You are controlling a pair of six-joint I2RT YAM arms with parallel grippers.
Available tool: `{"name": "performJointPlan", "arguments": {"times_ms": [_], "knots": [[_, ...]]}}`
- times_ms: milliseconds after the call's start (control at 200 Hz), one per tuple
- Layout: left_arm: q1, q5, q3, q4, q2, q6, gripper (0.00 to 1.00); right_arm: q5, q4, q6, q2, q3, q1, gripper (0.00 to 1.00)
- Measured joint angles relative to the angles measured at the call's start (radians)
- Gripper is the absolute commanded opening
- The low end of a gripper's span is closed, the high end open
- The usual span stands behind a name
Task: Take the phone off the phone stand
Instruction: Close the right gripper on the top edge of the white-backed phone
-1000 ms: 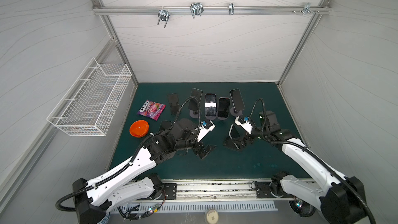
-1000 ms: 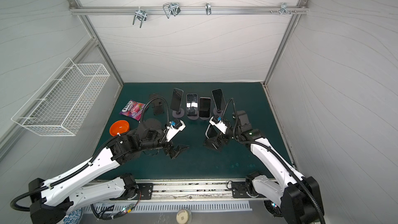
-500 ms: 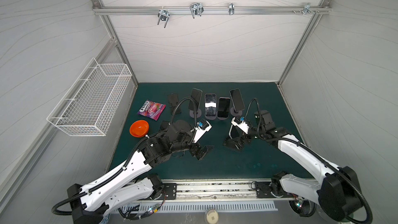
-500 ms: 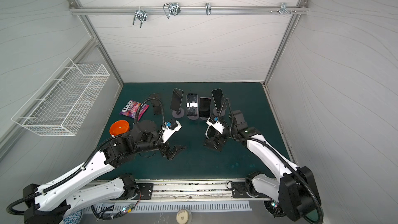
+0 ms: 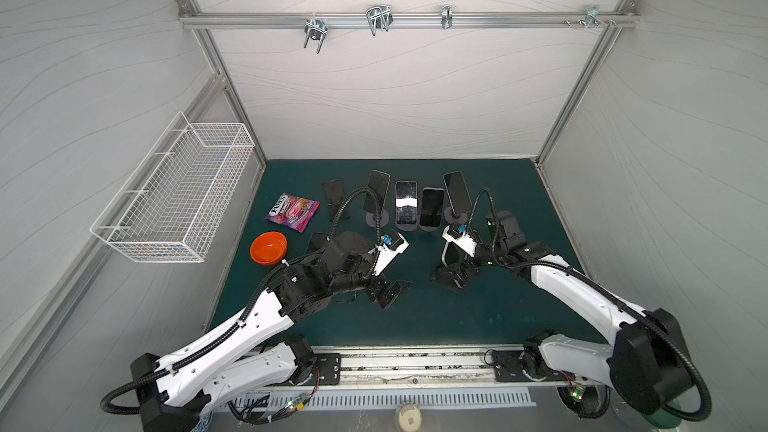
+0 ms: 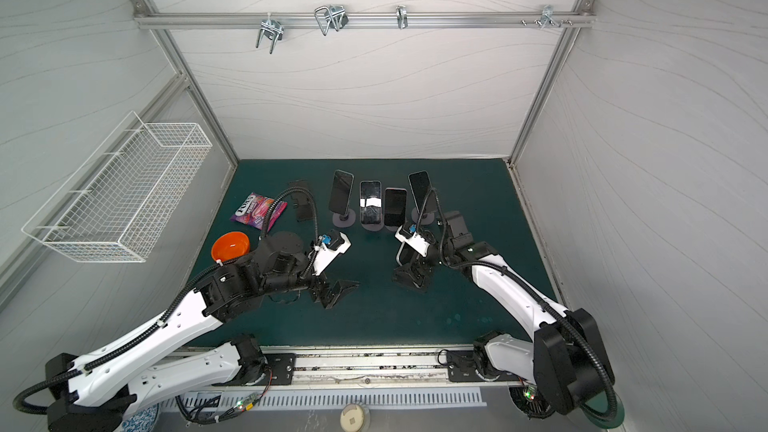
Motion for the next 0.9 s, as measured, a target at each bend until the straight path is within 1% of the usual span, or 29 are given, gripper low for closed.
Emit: {"name": "performJointPlan", "arguments": {"times_ms": [275, 630, 900], "knots": [[0.0, -0.001, 0.0, 0.0, 0.004, -0.001, 0.99, 0.0, 0.006, -0.007, 0.006, 0.007, 0.004, 0.91], [0.0, -0.007, 0.0, 0.001, 0.004, -0.003, 0.99, -0.002, 0.005, -0.015, -0.006, 0.007, 0.004, 0.78], [0.0, -0.015, 0.0, 0.002, -0.018, -0.024, 0.99, -0.001, 0.001, -0.024, -0.011, 0.007, 0.004, 0.71]]}}
